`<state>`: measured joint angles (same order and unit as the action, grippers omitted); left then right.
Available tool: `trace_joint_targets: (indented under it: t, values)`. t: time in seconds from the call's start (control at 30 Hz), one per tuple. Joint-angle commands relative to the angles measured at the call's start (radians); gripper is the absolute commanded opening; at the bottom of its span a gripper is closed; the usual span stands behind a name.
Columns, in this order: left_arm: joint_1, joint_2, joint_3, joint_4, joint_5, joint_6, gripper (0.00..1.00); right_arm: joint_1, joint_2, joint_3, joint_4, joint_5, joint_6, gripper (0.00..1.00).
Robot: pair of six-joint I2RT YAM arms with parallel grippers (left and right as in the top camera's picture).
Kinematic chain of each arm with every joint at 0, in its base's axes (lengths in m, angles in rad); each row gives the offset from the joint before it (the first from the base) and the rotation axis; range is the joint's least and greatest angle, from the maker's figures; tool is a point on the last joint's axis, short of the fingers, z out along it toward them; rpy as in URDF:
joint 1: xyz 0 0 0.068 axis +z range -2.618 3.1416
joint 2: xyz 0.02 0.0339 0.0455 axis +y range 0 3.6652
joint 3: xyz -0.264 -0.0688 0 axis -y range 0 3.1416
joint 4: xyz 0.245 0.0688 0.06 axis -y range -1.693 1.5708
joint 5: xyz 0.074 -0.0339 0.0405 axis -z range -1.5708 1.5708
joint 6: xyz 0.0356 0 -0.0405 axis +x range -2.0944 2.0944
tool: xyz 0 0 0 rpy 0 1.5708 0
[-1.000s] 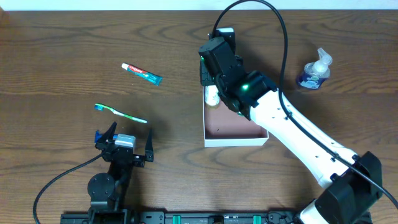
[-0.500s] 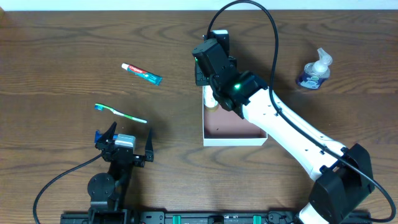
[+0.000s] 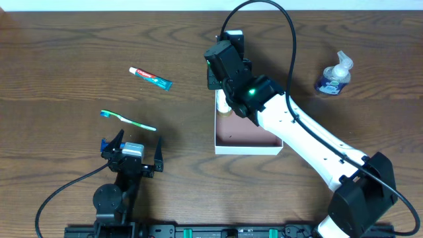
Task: Pack container
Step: 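Stand the tube upright in the box's left side and release it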
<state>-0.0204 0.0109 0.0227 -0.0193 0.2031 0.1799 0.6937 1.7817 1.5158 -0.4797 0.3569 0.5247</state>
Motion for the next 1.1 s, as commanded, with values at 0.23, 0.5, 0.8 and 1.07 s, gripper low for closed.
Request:
trace_joint_targets:
  t: [0.23,0.5,0.8,1.07]
  values:
    - [0.005,-0.005,-0.019,-0.032,0.01,-0.008,0.98,0.023,0.01,0.027,0.013,0.035,0.017,0.2]
    - [0.005,-0.005,-0.019,-0.032,0.01,-0.008,0.98,0.037,0.01,0.027,0.002,0.032,0.017,0.21]
    - [0.005,-0.005,-0.019,-0.032,0.01,-0.008,0.98,0.052,0.01,0.027,-0.042,0.032,0.018,0.22]
    - [0.005,-0.005,-0.019,-0.032,0.01,-0.008,0.98,0.061,0.01,0.027,-0.065,0.032,0.021,0.15]
